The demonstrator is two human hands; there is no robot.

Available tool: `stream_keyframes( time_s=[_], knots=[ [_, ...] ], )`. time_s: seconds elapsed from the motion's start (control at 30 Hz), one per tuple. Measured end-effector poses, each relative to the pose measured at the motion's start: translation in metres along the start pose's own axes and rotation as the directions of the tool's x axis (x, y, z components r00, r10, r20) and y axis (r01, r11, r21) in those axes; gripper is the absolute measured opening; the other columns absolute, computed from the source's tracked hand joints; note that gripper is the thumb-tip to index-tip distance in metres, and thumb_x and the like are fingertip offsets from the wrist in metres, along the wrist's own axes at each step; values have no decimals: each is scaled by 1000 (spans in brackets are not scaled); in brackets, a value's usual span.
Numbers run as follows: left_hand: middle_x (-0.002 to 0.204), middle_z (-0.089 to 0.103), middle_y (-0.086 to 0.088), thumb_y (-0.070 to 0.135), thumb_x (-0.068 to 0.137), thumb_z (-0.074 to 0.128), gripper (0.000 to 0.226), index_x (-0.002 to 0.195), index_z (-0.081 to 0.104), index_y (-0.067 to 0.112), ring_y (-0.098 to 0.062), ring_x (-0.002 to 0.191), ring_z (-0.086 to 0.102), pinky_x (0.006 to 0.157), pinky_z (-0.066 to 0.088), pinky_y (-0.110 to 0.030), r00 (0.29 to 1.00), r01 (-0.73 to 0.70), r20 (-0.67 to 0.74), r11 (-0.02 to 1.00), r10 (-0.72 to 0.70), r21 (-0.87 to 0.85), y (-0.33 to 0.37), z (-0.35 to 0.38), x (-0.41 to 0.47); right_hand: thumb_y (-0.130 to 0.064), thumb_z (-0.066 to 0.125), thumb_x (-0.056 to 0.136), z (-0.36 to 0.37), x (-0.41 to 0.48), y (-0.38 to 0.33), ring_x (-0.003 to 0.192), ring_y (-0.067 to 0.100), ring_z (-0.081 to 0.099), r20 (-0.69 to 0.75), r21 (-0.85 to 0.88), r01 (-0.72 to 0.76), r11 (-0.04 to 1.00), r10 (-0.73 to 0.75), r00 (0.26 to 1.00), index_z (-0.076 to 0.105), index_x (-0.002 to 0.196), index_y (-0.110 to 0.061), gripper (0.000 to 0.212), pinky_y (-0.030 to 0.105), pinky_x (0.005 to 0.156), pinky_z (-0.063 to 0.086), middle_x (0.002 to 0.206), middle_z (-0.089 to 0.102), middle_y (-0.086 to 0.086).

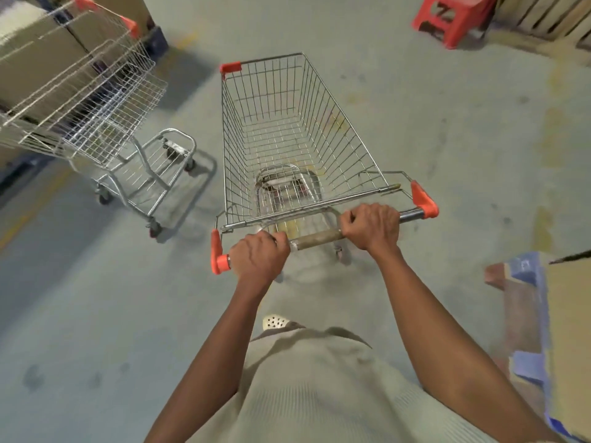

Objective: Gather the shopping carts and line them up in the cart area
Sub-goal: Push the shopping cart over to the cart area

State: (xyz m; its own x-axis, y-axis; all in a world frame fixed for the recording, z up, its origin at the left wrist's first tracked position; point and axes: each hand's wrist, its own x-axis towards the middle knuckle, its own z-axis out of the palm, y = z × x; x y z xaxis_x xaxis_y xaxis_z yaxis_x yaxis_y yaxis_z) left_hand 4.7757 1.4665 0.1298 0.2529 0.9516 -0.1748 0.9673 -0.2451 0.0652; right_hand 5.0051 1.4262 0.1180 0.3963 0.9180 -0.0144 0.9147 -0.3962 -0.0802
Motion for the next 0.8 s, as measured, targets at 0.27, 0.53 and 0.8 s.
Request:
stream_keyframes(
  time_s=[0.27, 0.53, 0.8],
  knots=[
    [93, 71, -18, 43, 95, 24, 58, 89, 70, 9, -37, 86, 66, 67, 40, -36, 963, 269, 21, 959, -268, -89, -21, -10, 54, -44, 31, 88, -4, 81, -44, 53, 26, 45, -11, 42, 155, 987, -155, 988, 68, 64, -9, 57, 34, 62, 29, 52, 43, 3],
    [86, 69, -19, 38, 97, 39, 40, 70, 55, 11, -33, 74, 57, 65, 33, -35, 880, 470, -8, 872, -475, -136, -34, -23, 74, -41, 31, 91, 9, 128, -78, 41, 23, 35, -57, 130, 319, 939, -314, 948, 65, 52, -12, 59, 32, 63, 28, 43, 33, -3],
    [82, 67, -19, 39, 97, 40, 44, 70, 57, 9, -32, 72, 57, 63, 32, -34, 766, 635, -25, 761, -643, -132, -19, -23, 83, -35, 40, 94, 12, 175, -89, 39, 24, 31, -82, 142, 529, 837, -523, 849, 63, 49, -12, 56, 32, 61, 28, 43, 30, -3]
  ],
)
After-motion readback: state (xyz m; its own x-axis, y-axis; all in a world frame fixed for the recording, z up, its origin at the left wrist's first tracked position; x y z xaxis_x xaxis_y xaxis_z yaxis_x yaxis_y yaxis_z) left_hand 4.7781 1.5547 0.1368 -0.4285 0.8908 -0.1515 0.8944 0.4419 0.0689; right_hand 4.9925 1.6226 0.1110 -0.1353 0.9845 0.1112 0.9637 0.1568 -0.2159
